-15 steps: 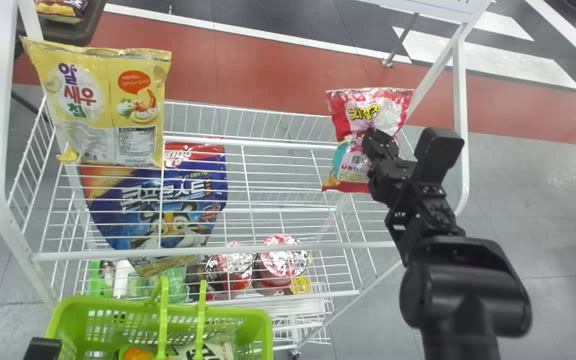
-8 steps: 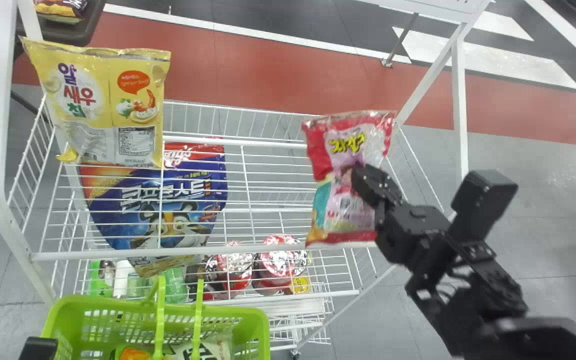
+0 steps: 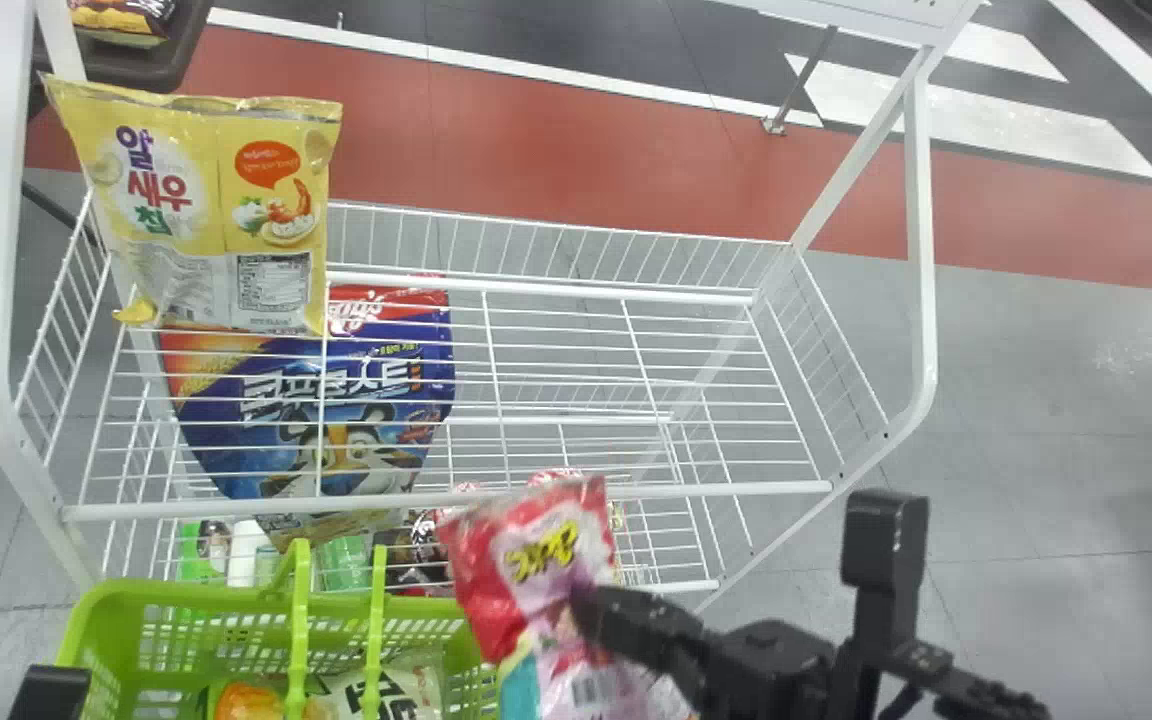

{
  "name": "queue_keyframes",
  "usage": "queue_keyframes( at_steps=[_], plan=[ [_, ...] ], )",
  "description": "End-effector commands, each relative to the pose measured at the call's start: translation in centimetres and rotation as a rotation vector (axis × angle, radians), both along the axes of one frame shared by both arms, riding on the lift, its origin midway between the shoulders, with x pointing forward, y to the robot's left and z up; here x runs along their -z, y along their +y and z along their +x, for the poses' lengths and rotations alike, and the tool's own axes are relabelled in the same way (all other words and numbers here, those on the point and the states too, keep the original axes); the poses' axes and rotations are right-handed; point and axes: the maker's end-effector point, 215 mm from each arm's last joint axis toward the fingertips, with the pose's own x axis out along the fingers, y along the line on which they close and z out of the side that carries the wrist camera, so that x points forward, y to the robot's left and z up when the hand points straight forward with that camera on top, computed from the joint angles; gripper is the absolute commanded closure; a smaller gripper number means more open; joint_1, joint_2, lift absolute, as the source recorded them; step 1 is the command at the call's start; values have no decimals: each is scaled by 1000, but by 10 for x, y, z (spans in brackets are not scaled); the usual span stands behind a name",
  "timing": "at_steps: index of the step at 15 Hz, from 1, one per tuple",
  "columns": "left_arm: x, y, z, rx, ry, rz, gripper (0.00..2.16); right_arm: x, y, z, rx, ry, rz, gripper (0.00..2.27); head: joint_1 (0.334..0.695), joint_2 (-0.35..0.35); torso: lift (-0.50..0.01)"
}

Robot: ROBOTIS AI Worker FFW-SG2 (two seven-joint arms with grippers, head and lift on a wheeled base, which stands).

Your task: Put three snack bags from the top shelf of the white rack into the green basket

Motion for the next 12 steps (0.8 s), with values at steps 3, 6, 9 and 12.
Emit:
queue_keyframes(
  at_steps=[3, 6, 9, 12],
  plan=[
    [-5, 0, 0, 4, -5, 3, 2148, 56, 30, -37, -84, 138, 9, 2108, 695, -350, 0],
    [-7, -1, -1, 9, -2, 3, 2152, 69, 78, -59, -214, 142, 1, 2108, 695, -350, 0],
    [-10, -6, -3, 22, -9, -2, 2152, 59, 115, -48, -276, 55, -1, 2108, 695, -350, 0],
    [-11, -7, -7, 27, -8, -3, 2148, 60, 130, -33, -303, -7, -25, 2105, 695, -246, 0]
  ],
)
